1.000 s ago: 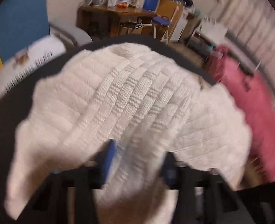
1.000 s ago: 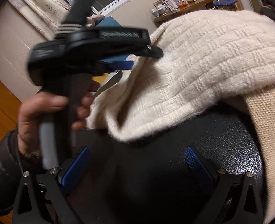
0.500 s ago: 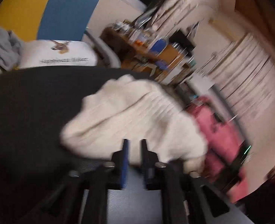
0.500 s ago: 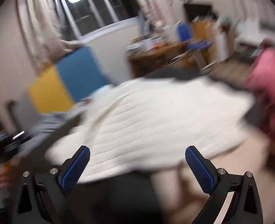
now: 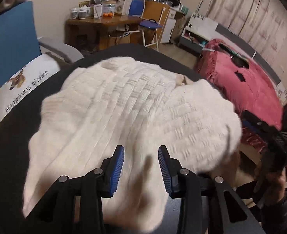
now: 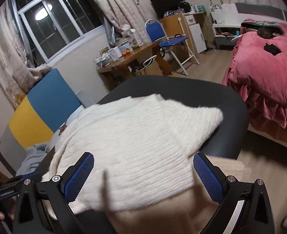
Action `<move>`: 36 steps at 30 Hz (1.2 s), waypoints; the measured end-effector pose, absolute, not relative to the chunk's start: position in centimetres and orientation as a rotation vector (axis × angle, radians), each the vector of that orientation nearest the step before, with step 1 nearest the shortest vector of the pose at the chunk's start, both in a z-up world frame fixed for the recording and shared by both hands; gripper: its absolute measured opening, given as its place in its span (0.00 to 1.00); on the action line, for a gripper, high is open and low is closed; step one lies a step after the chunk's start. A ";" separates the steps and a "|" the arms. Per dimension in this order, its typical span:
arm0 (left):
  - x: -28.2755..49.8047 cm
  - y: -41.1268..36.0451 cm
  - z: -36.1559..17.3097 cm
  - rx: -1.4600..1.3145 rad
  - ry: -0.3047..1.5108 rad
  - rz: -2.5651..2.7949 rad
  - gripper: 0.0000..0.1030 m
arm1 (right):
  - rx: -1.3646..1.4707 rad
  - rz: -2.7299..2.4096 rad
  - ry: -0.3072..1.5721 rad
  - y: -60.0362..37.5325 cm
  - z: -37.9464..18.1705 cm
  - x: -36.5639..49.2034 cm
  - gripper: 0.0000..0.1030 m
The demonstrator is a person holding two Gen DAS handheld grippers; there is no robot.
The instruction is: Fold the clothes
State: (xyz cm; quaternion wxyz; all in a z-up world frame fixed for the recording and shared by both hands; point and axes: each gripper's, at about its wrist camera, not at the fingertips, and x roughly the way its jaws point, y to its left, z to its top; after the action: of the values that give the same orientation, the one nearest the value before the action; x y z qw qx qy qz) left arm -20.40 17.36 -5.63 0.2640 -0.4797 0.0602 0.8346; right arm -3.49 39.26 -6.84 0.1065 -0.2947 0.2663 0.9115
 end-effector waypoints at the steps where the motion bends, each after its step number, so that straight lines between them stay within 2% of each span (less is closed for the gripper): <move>1: -21.1 18.0 -6.1 -1.313 0.199 2.283 0.35 | -0.859 2.690 0.790 39.8 -7.0 -3.9 1.00; 2: -21.7 18.0 -6.6 -1.335 0.180 2.285 0.35 | -0.850 2.695 0.796 40.4 -7.2 -4.3 1.00; 3: -22.2 18.0 -7.1 -1.356 0.157 2.285 0.28 | -0.847 2.704 0.814 41.1 -7.3 -4.8 1.00; 4: -22.6 17.4 -7.3 -1.364 0.059 2.273 0.25 | -0.851 2.719 0.848 41.9 -7.3 -5.4 1.00; 6: -23.0 15.6 -7.5 -1.365 -0.133 2.258 0.11 | -0.868 2.736 0.908 43.1 -7.6 -6.6 1.00; 7: -23.0 14.5 -7.4 -1.356 -0.228 2.249 0.08 | -0.887 2.740 0.927 43.4 -7.9 -7.2 1.00; 9: -23.1 12.3 -7.2 -1.333 -0.417 2.223 0.05 | -0.968 2.742 0.915 43.4 -8.2 -8.6 1.00; 11: -22.9 10.6 -6.1 -1.290 -0.521 2.221 0.05 | -1.048 2.775 0.860 42.4 -8.3 -9.8 0.97; 12: -22.6 9.5 -5.2 -1.255 -0.567 2.223 0.05 | -1.075 2.787 0.802 41.6 -8.2 -10.3 0.79; 13: -22.0 8.1 -4.0 -1.198 -0.618 2.226 0.05 | -1.106 2.791 0.778 41.0 -8.1 -10.7 0.55; 15: -21.1 5.9 -2.4 -1.129 -0.683 2.227 0.05 | -1.153 2.811 0.867 40.4 -8.4 -11.2 0.21; 20: -16.2 -1.6 0.4 -0.979 -0.785 2.283 0.05 | -1.219 2.908 0.910 35.4 -7.3 -9.7 0.20; 25: -9.4 -11.7 0.0 -0.946 -0.933 2.388 0.05 | -1.238 3.112 1.012 27.7 -5.6 -6.7 0.17; 29: -4.7 -19.4 -2.4 -0.983 -1.072 2.502 0.05 | -1.525 3.223 1.077 17.6 -7.7 -5.4 0.17; 34: 1.2 -26.0 -5.4 -1.031 -1.189 2.610 0.05 | -2.031 3.250 1.033 3.4 -11.6 -2.7 0.16; 36: 3.2 -28.4 -6.5 -1.056 -1.234 2.642 0.05 | -2.200 3.246 0.944 -0.8 -12.4 -1.5 0.16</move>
State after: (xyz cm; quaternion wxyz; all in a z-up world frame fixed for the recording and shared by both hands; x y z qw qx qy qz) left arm 3.25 -28.43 -6.46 0.0201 -0.3403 -0.3979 0.8517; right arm -1.48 -0.82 -12.37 -0.4313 -0.4920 0.2112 0.7262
